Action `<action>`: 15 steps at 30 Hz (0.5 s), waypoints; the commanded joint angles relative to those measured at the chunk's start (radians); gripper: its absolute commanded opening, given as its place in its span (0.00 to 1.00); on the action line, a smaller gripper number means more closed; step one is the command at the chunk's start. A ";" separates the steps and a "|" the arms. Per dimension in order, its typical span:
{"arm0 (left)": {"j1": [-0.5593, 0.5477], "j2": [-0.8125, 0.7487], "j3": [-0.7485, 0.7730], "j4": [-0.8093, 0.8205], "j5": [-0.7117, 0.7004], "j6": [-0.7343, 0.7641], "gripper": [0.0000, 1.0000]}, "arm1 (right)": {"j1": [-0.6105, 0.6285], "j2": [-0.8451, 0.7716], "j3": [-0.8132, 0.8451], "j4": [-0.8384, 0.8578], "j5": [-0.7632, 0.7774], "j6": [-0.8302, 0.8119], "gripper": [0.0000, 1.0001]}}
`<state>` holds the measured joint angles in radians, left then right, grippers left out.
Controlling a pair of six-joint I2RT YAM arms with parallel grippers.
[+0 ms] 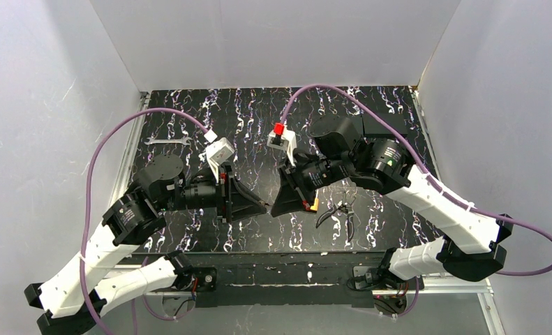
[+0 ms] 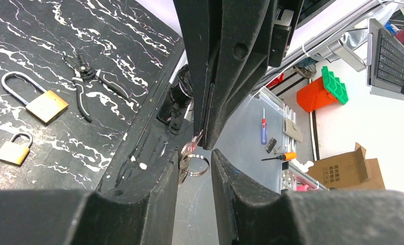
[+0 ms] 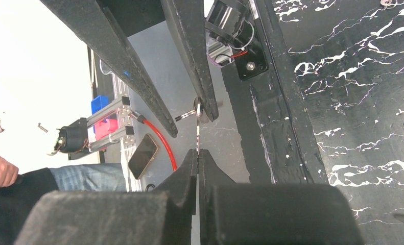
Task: Unlock with the key
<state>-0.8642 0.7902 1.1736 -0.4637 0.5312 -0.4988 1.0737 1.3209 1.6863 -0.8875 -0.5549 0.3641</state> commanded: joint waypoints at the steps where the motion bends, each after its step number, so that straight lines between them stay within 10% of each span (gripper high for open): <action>1: 0.007 0.002 0.002 0.054 0.030 -0.016 0.27 | -0.004 -0.018 -0.015 0.028 -0.014 -0.006 0.01; 15: 0.007 0.008 -0.009 0.044 0.031 -0.020 0.00 | -0.004 -0.009 -0.017 0.030 -0.007 -0.006 0.01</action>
<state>-0.8593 0.8040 1.1671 -0.4454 0.5354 -0.5175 1.0733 1.3209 1.6718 -0.8875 -0.5655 0.3637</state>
